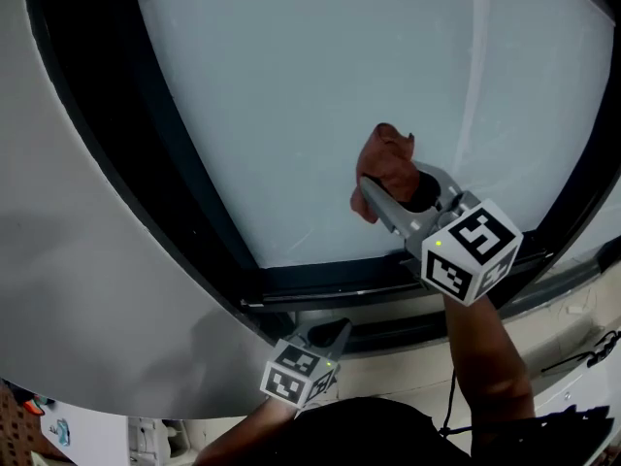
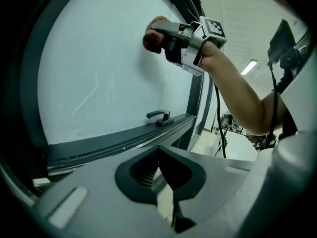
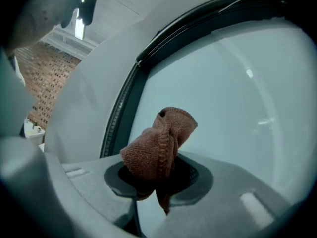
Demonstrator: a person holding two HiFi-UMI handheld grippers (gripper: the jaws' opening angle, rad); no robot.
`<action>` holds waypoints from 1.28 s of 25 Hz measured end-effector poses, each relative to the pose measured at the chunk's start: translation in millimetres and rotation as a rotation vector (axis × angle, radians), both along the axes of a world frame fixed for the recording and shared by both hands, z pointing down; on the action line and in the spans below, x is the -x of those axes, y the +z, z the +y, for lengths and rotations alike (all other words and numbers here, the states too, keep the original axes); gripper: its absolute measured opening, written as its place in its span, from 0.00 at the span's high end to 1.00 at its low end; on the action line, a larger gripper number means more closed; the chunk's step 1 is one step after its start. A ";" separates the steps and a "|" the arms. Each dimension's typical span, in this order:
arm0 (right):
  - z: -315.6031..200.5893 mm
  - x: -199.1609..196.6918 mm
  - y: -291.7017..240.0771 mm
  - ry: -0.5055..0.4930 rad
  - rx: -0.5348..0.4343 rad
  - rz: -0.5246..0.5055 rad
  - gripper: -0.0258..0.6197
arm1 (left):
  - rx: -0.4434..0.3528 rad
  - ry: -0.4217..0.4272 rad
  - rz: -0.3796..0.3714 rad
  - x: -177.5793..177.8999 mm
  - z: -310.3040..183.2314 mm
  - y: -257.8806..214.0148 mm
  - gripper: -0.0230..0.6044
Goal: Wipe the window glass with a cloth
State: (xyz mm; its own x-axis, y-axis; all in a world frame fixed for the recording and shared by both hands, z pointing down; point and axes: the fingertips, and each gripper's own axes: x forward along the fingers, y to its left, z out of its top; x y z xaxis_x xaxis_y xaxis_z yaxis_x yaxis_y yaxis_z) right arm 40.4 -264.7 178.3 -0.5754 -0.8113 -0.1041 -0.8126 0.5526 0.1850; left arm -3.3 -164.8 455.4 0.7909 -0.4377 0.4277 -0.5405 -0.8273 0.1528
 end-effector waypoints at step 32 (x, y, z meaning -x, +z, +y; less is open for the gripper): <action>-70.4 210.8 74.0 -0.175 0.163 0.161 0.79 | -0.008 -0.080 0.028 79.8 -23.5 -2.9 0.94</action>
